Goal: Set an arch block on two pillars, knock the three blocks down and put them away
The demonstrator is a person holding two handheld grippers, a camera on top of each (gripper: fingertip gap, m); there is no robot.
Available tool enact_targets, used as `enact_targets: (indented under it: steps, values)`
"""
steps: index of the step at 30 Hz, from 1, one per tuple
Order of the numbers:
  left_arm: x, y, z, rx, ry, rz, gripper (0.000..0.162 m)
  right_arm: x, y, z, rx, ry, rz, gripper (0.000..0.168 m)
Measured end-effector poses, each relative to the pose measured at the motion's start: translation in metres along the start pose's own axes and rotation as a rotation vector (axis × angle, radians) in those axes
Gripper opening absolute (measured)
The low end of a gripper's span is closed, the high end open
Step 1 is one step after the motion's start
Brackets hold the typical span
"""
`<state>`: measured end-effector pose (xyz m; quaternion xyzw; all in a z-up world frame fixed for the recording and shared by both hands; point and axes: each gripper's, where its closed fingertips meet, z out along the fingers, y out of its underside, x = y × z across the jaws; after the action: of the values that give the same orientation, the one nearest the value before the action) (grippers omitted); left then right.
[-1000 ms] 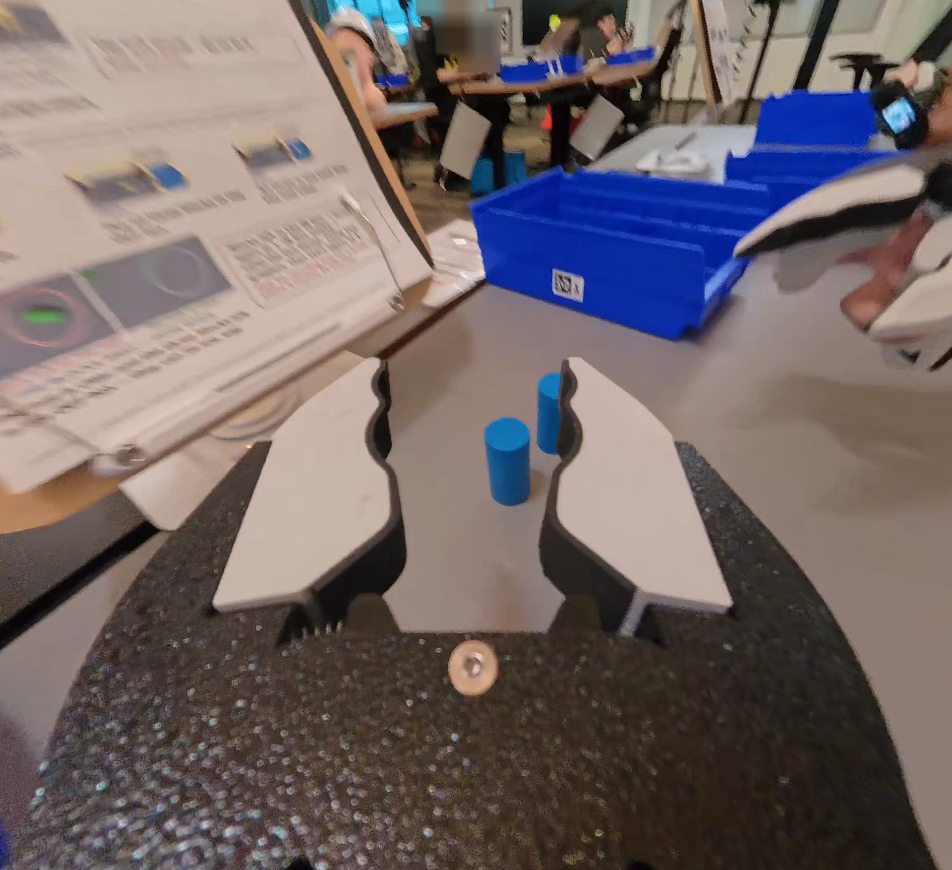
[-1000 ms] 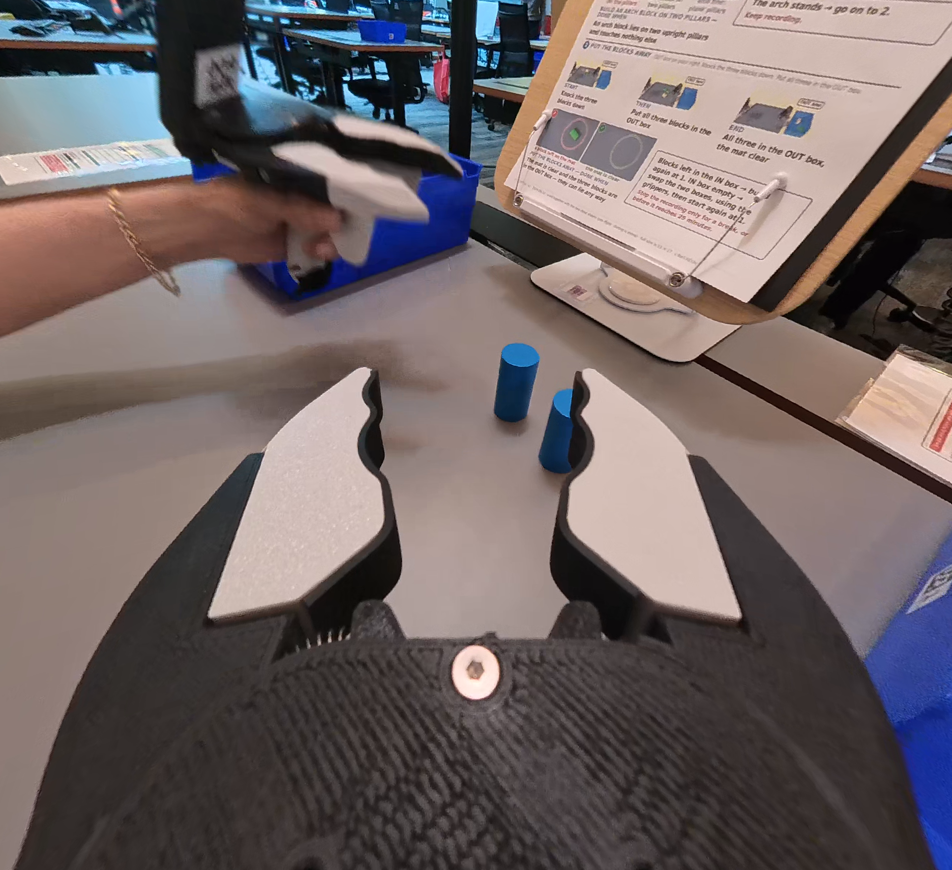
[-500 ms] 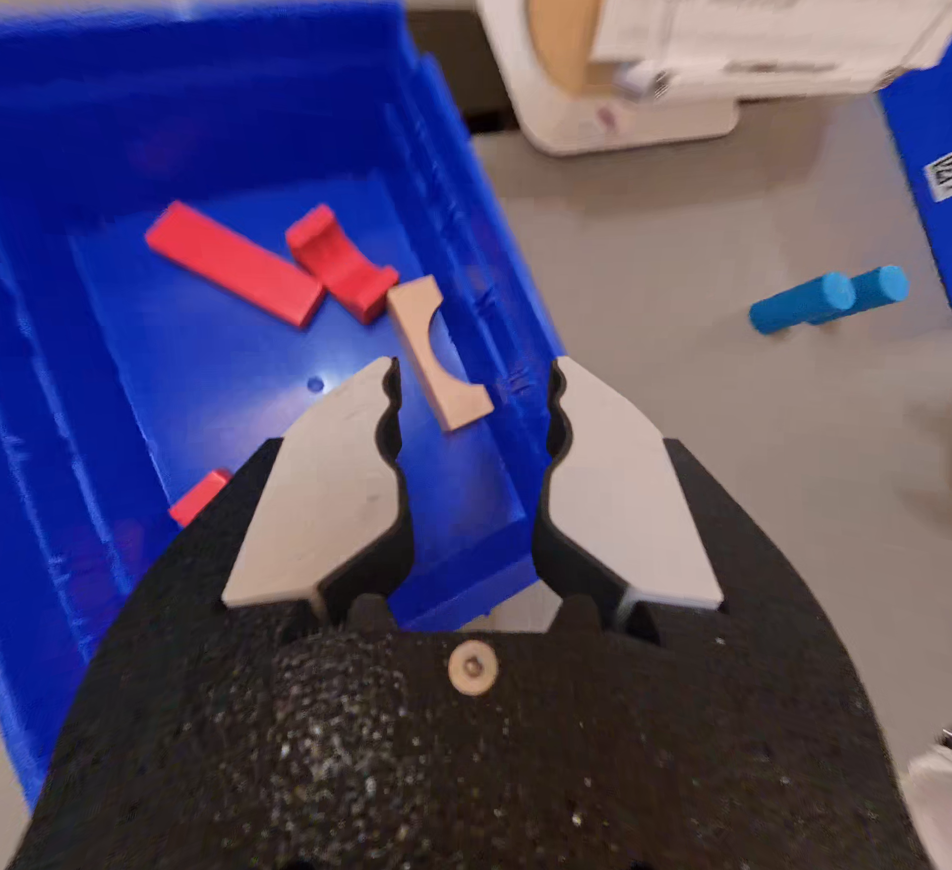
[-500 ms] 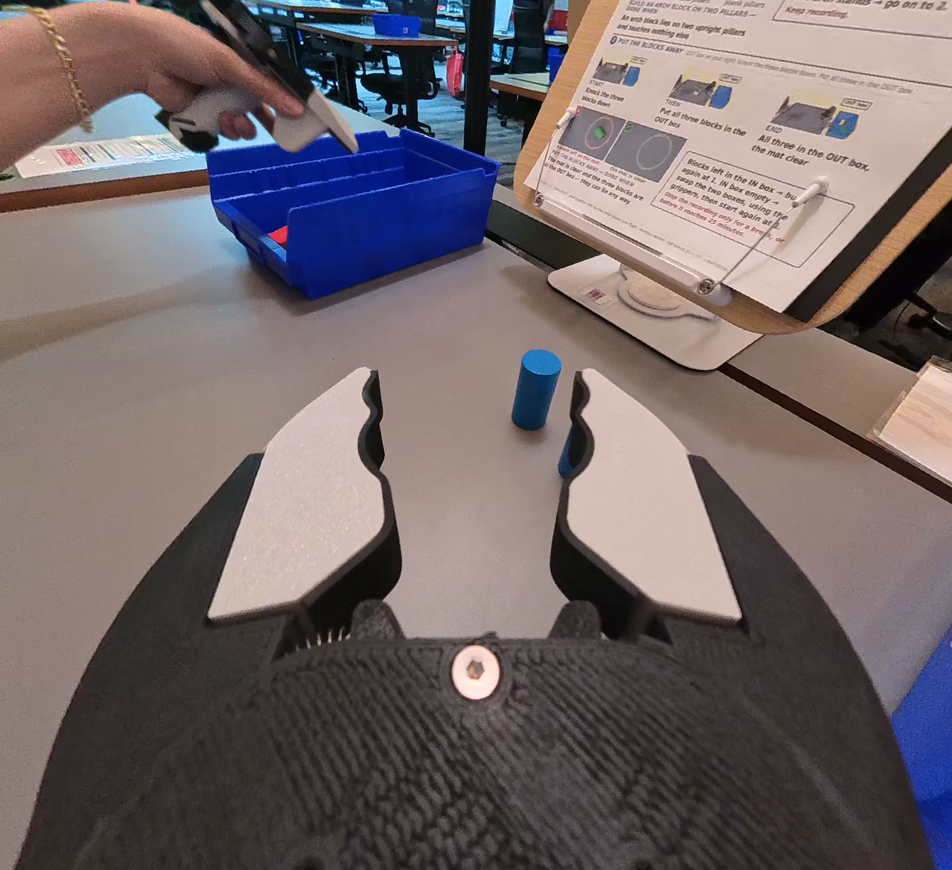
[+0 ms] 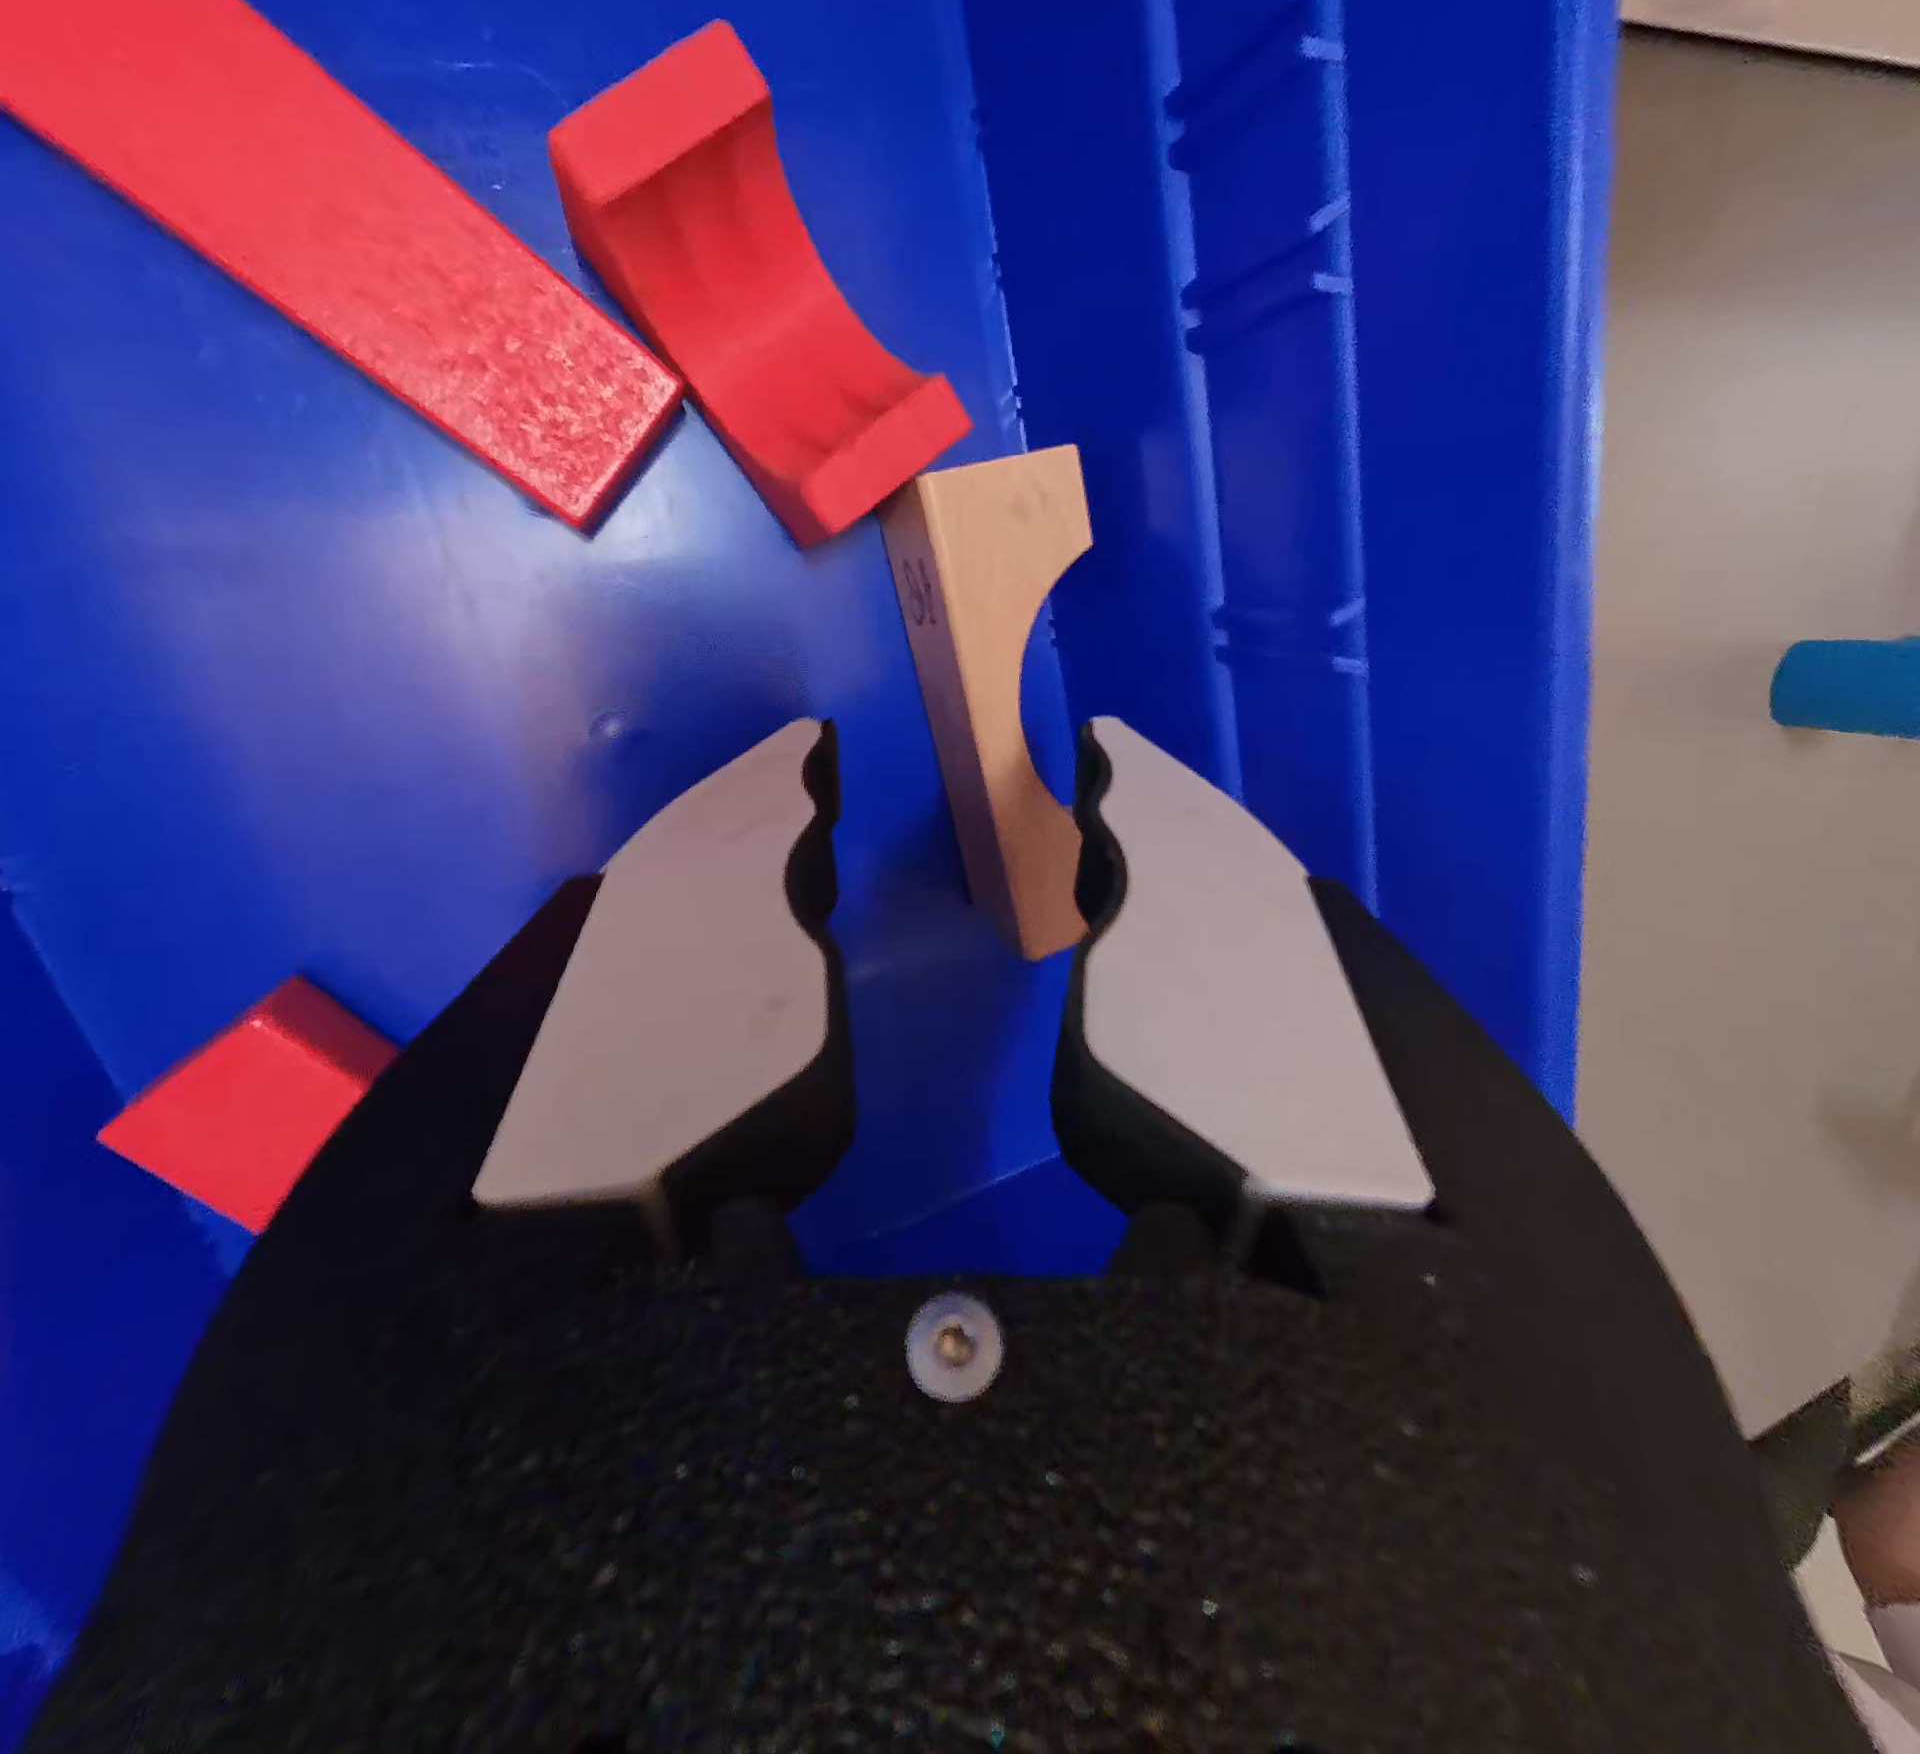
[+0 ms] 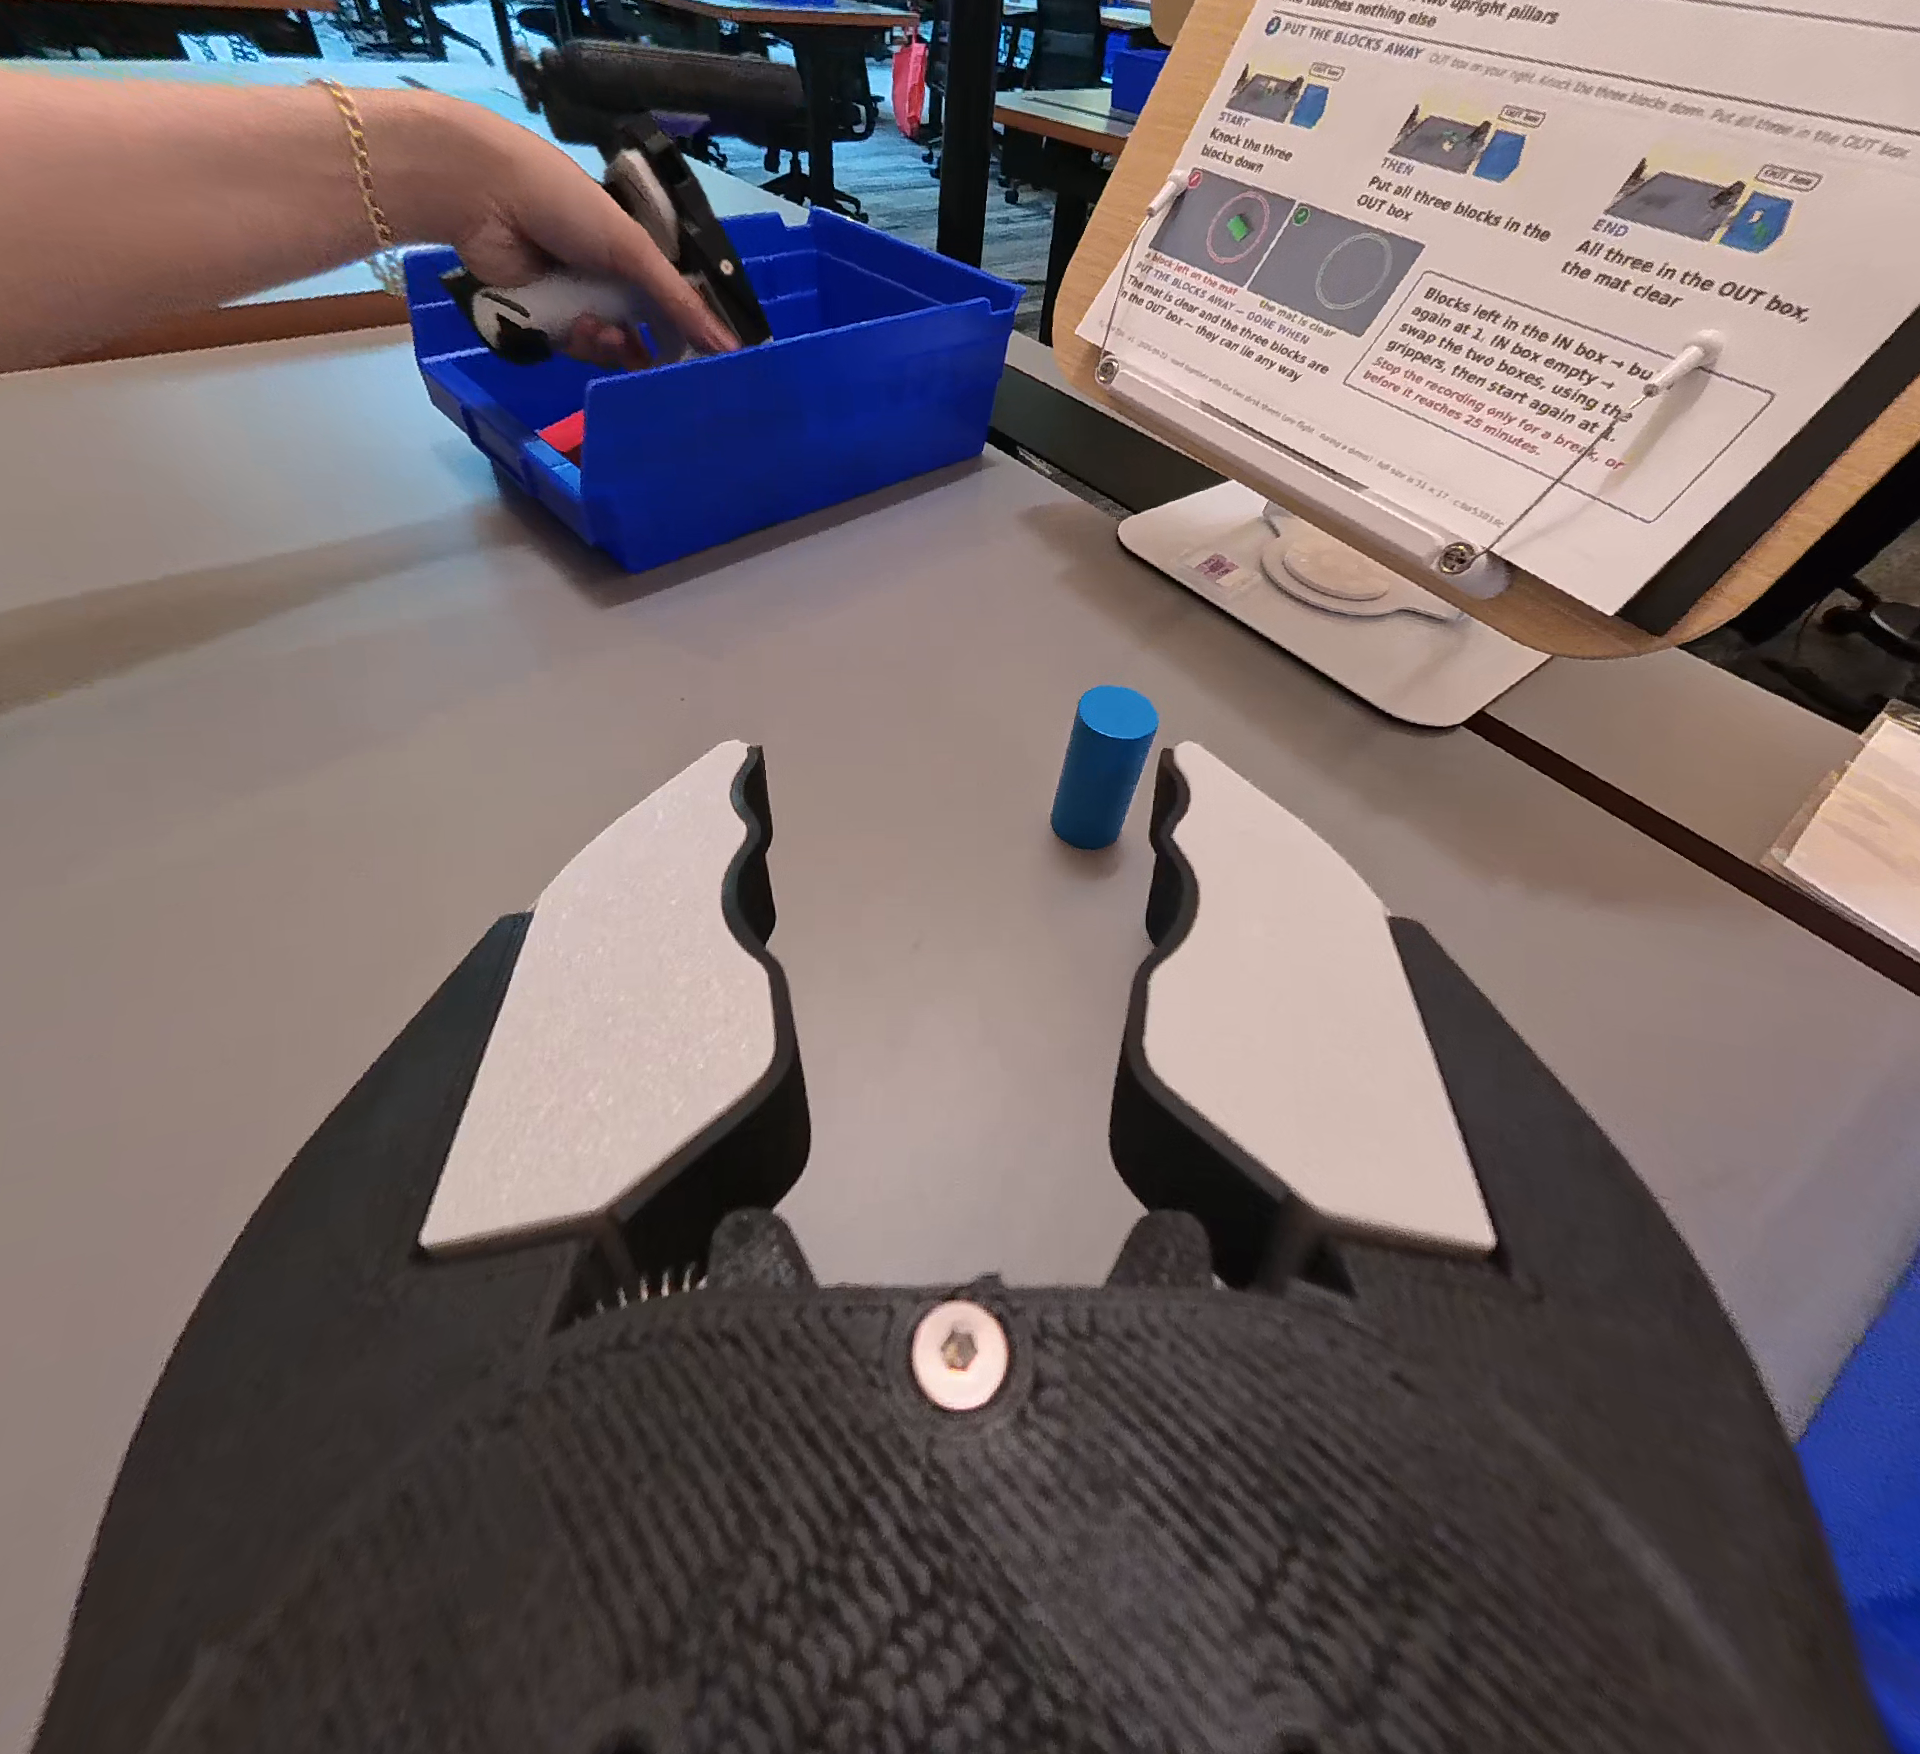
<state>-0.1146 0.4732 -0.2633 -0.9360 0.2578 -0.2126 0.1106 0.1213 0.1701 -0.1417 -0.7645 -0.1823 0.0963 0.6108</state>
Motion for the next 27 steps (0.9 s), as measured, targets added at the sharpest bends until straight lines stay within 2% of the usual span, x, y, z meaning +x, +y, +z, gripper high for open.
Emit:
enact_targets:
  steps: [4, 6, 9, 13, 16, 20, 24, 27]
  values:
    - [-0.002, 0.003, 0.010, -0.028, -0.036, 0.007, 0.031, -0.003, -0.001, 0.004, -0.006, -0.008, -0.006, 0.071]
    - [0.004, 0.004, 0.012, -0.021, 0.005, 0.002, 0.016, -0.005, -0.003, 0.006, -0.006, -0.013, -0.010, 0.071]
    - [0.005, 0.004, 0.011, -0.007, -0.010, 0.041, 0.014, -0.009, -0.005, 0.009, -0.006, -0.021, -0.019, 0.071]
    - [-0.003, 0.001, 0.002, 0.046, -0.111, 0.170, 0.010, -0.015, -0.010, 0.015, -0.002, -0.038, -0.023, 0.071]
    - [-0.004, -0.012, -0.026, 0.163, -0.219, 0.345, 0.010, -0.019, -0.018, 0.018, 0.014, -0.060, 0.001, 0.071]
    - [0.023, -0.030, -0.086, 0.367, -0.410, 0.709, 0.010, -0.023, -0.038, 0.025, 0.044, -0.107, 0.044, 0.071]
    - [0.081, -0.033, -0.142, 0.584, -0.576, 1.025, 0.010, -0.024, -0.071, 0.037, 0.105, -0.153, 0.111, 0.073]
    - [0.141, -0.018, -0.166, 0.749, -0.654, 1.262, 0.010, -0.025, -0.094, 0.051, 0.153, -0.201, 0.169, 0.072]
